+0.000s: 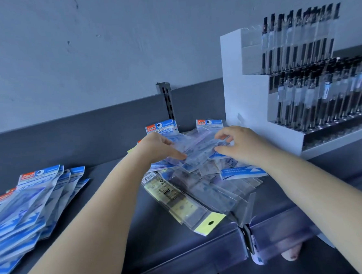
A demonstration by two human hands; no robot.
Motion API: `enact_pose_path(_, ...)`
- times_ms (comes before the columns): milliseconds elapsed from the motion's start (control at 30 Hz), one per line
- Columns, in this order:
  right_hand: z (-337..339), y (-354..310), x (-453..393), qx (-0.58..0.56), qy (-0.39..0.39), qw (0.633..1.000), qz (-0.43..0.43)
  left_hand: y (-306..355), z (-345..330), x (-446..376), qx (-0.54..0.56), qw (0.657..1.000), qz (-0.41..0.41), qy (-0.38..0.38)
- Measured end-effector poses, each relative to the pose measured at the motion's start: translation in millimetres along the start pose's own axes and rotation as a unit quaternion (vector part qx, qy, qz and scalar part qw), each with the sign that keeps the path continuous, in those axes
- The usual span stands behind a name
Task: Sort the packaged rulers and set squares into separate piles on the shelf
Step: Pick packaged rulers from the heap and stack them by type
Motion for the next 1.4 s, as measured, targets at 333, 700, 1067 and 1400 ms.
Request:
enact_pose_path(333, 3, -7, 10, -0.047, -0.016, 0.999, -0.011, -3, 4, 20, 0.101, 0.995, -0.002, 0.008)
enact_pose_path(700, -10, -82, 15, -0.37, -0.052, 0.927, -0.035, -9, 23, 74, 0.329, 0.94, -0.065, 0.066)
enact_pose_path(1067, -36, -171, 8, -0.445, -0.029, 0.895, -0.022, -65, 80, 125, 0.391, 0.898, -0.092, 0.181)
enact_pose_path(1400, -131, -326, 7, -0.541, -0.183, 0.821, -0.019, -196, 205, 180, 0.439, 0.859, -0.026, 0.262)
Point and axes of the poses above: each hand's wrist, its own x-axis away from the middle knuckle, its own z-axis out of the back of the hand, y = z × x, the point moved 7 cm from there along -x, towards the middle knuckle, and after that the axes turned 1 degree about z, right-handed, at the moved point
